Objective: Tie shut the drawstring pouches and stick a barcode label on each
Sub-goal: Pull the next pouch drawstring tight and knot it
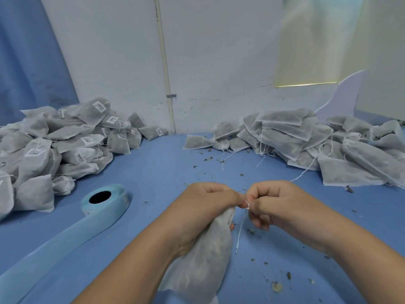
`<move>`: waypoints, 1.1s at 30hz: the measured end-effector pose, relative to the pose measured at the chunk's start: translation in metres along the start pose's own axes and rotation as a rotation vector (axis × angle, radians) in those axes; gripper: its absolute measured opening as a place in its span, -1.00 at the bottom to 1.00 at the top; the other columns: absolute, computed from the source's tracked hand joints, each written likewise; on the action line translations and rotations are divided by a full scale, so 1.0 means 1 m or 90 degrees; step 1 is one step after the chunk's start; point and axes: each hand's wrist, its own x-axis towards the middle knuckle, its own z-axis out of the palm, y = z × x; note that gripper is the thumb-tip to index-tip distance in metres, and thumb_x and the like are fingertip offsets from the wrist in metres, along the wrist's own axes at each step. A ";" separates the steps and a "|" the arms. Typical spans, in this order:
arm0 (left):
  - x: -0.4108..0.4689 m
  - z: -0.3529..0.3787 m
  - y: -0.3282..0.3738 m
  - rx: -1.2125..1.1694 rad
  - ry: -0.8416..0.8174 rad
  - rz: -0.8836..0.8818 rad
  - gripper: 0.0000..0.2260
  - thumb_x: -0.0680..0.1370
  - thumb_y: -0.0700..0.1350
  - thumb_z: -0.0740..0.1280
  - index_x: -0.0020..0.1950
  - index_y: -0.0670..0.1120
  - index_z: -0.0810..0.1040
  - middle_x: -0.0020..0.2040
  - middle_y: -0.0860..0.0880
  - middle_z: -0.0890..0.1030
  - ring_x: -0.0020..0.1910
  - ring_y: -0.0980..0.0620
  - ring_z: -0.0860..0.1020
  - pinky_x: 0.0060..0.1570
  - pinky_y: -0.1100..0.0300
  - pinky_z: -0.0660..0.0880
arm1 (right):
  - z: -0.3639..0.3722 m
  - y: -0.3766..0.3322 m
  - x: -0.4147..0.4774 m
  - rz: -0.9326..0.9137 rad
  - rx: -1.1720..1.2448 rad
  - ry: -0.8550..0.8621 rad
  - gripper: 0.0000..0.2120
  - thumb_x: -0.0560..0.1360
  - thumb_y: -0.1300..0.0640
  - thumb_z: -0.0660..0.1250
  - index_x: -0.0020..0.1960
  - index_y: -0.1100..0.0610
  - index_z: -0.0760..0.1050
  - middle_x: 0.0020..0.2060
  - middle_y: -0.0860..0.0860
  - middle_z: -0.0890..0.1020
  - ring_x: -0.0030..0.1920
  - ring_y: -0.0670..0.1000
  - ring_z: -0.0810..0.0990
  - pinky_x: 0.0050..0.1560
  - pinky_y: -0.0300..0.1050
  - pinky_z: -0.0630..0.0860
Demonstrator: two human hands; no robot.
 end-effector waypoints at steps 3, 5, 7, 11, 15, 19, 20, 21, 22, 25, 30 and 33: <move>-0.001 0.001 -0.001 -0.016 0.020 0.009 -0.73 0.14 0.03 0.50 -0.29 -0.11 0.66 -0.43 -0.11 0.41 -0.45 -0.03 0.44 -0.42 0.21 0.44 | -0.001 0.000 0.001 0.001 0.035 0.001 -0.92 0.28 0.20 0.30 -0.36 0.10 0.55 -0.48 0.06 0.48 -0.40 0.02 0.44 -0.38 -0.22 0.42; -0.001 0.002 -0.001 -0.038 0.020 0.005 -0.74 0.14 0.02 0.51 -0.31 -0.12 0.65 -0.48 -0.09 0.46 -0.49 -0.01 0.44 -0.44 0.23 0.43 | -0.001 0.000 0.001 -0.003 0.054 -0.002 -0.91 0.28 0.21 0.30 -0.37 0.10 0.55 -0.47 0.07 0.47 -0.41 0.01 0.45 -0.39 -0.21 0.42; -0.001 0.004 -0.002 -0.068 0.017 -0.004 -0.73 0.13 0.01 0.51 -0.30 -0.13 0.65 -0.49 -0.09 0.47 -0.51 -0.01 0.42 -0.46 0.26 0.41 | -0.001 0.000 0.002 -0.004 0.076 -0.006 -0.90 0.29 0.23 0.30 -0.37 0.10 0.55 -0.46 0.08 0.46 -0.42 0.00 0.45 -0.39 -0.22 0.41; -0.002 0.005 -0.002 -0.067 0.028 0.003 -0.80 0.18 0.00 0.50 -0.33 -0.10 0.64 -0.49 -0.06 0.46 -0.50 0.01 0.43 -0.44 0.26 0.40 | -0.002 0.000 0.002 0.000 0.097 -0.010 -0.90 0.30 0.25 0.30 -0.36 0.12 0.55 -0.46 0.07 0.46 -0.43 0.00 0.46 -0.41 -0.22 0.41; -0.002 0.007 -0.003 0.012 0.080 0.066 -0.88 0.31 0.01 0.46 -0.33 -0.04 0.66 -0.50 0.06 0.49 -0.45 0.07 0.47 -0.38 0.26 0.43 | -0.001 -0.001 0.001 0.010 0.068 0.015 -0.91 0.29 0.21 0.30 -0.35 0.10 0.55 -0.47 0.04 0.47 -0.41 0.01 0.46 -0.38 -0.20 0.41; -0.002 0.008 -0.003 0.052 0.140 0.116 -0.86 0.31 0.05 0.38 -0.31 0.00 0.64 -0.46 0.15 0.50 -0.36 0.08 0.47 -0.20 0.11 0.41 | 0.003 -0.002 0.002 0.017 0.057 0.057 -0.94 0.29 0.13 0.34 -0.30 0.08 0.59 -0.41 0.06 0.53 -0.40 0.01 0.51 -0.37 -0.18 0.42; -0.002 0.008 -0.003 0.048 0.154 0.125 -0.86 0.31 0.05 0.37 -0.30 0.00 0.64 -0.44 0.16 0.51 -0.35 0.08 0.47 -0.19 0.10 0.41 | 0.004 -0.003 0.002 0.017 0.062 0.061 -0.92 0.29 0.11 0.35 -0.29 0.09 0.60 -0.40 0.06 0.55 -0.40 0.01 0.52 -0.38 -0.18 0.43; -0.001 0.007 -0.003 0.041 0.165 0.132 -0.86 0.32 0.05 0.37 -0.30 0.00 0.64 -0.43 0.16 0.52 -0.35 0.08 0.48 -0.18 0.09 0.41 | 0.005 -0.003 0.002 0.017 0.063 0.065 -0.90 0.28 0.09 0.36 -0.28 0.10 0.61 -0.39 0.06 0.58 -0.40 0.02 0.53 -0.39 -0.18 0.43; -0.001 0.006 -0.003 0.036 0.173 0.135 -0.86 0.33 0.04 0.37 -0.30 0.00 0.64 -0.42 0.16 0.53 -0.34 0.08 0.48 -0.17 0.09 0.41 | 0.006 -0.004 0.002 0.016 0.063 0.069 -0.88 0.28 0.07 0.36 -0.27 0.10 0.62 -0.37 0.06 0.60 -0.39 0.02 0.54 -0.39 -0.19 0.44; 0.000 0.004 -0.003 0.041 0.178 0.144 -0.86 0.35 0.04 0.36 -0.30 0.01 0.64 -0.37 0.15 0.56 -0.34 0.09 0.50 -0.16 0.11 0.42 | 0.008 -0.005 0.001 0.011 0.062 0.086 -0.88 0.33 0.06 0.39 -0.25 0.10 0.64 -0.31 0.06 0.65 -0.37 0.02 0.57 -0.36 -0.18 0.45; -0.001 0.003 -0.005 0.101 0.172 0.172 -0.82 0.49 -0.05 0.37 -0.32 0.03 0.62 -0.37 0.16 0.59 -0.34 0.19 0.53 -0.14 0.21 0.40 | 0.012 -0.007 -0.001 0.009 0.051 0.119 -0.89 0.41 0.08 0.40 -0.21 0.11 0.66 -0.28 0.04 0.67 -0.35 0.00 0.60 -0.33 -0.18 0.47; -0.001 0.003 -0.004 0.124 0.176 0.173 -0.82 0.49 -0.04 0.37 -0.31 0.01 0.63 -0.37 0.17 0.58 -0.36 0.18 0.51 -0.15 0.20 0.41 | 0.013 -0.008 -0.002 0.005 0.043 0.139 -0.90 0.40 0.15 0.42 -0.28 0.10 0.64 -0.36 0.03 0.64 -0.37 -0.01 0.58 -0.35 -0.18 0.45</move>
